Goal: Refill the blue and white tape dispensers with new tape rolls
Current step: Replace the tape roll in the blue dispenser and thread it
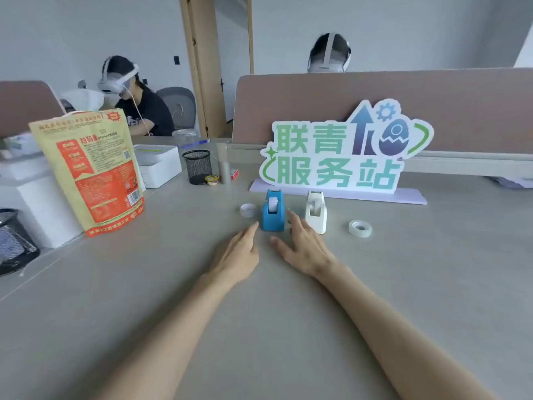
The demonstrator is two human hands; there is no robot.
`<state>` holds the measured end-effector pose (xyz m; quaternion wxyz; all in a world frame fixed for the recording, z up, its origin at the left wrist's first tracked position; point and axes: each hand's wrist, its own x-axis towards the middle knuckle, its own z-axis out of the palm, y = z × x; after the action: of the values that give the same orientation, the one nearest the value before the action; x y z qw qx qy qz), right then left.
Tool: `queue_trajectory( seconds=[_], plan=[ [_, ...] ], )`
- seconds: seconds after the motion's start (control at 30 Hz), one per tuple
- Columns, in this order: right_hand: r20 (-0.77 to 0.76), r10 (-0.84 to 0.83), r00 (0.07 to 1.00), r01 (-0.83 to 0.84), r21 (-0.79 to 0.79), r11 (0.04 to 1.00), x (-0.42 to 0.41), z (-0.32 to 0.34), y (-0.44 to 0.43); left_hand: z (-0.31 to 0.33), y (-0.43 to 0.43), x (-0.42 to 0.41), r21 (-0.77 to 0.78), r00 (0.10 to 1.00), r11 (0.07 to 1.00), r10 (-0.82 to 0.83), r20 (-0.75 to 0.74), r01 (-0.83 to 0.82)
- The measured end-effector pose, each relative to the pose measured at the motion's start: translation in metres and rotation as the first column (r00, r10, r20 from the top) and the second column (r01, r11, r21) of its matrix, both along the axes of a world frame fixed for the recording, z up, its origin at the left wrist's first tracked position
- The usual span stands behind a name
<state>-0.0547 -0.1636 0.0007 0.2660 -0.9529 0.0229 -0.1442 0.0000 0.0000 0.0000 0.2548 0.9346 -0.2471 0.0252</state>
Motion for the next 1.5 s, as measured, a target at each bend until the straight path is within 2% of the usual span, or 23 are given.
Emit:
queue_trajectory(
  seconds=[0.2, 0.33, 0.57, 0.8, 0.9, 1.07, 1.23, 1.33, 1.5],
  plan=[
    [-0.06, 0.033, 0.998, -0.023, 0.161, 0.987, 0.003, 0.003, -0.002, 0.001, -0.026, 0.034, 0.041, 1.0, 0.999, 0.004, -0.018, -0.003],
    [-0.047, 0.081, 0.996, -0.072, 0.166, 0.983, 0.017, 0.005, -0.004, 0.0, -0.03, 0.048, 0.01, 0.999, 1.0, -0.024, -0.046, 0.025],
    [-0.115, 0.032, 0.993, -0.003, 0.243, 0.97, 0.011, 0.01, -0.009, -0.007, -0.02, 0.042, 0.006, 0.997, 0.997, -0.076, 0.016, 0.076],
    [-0.02, 0.075, 0.997, -0.067, 0.271, 0.96, -0.017, 0.002, -0.011, -0.002, 0.003, 0.012, 0.031, 0.98, 0.98, -0.198, 0.02, 0.197],
    [0.018, 0.094, 0.995, -0.094, 0.34, 0.936, -0.032, 0.002, -0.011, -0.005, 0.017, -0.001, -0.007, 0.964, 0.964, -0.266, 0.006, 0.266],
    [0.014, -0.074, 0.997, 0.06, 0.451, 0.89, -0.048, 0.004, -0.01, -0.012, 0.034, -0.014, -0.119, 0.945, 0.94, -0.326, -0.033, 0.32],
    [0.045, -0.176, 0.983, 0.142, 0.412, 0.9, -0.045, 0.01, -0.002, -0.008, 0.032, -0.018, -0.226, 0.914, 0.905, -0.391, -0.105, 0.361],
    [0.032, -0.143, 0.989, 0.121, 0.363, 0.924, -0.042, 0.009, -0.001, -0.004, 0.027, -0.011, -0.316, 0.914, 0.889, -0.386, -0.128, 0.331],
    [0.056, -0.144, 0.988, 0.121, 0.299, 0.946, -0.034, 0.006, -0.008, -0.003, 0.024, 0.006, -0.501, 0.963, 0.852, -0.244, -0.118, 0.154]
  ],
)
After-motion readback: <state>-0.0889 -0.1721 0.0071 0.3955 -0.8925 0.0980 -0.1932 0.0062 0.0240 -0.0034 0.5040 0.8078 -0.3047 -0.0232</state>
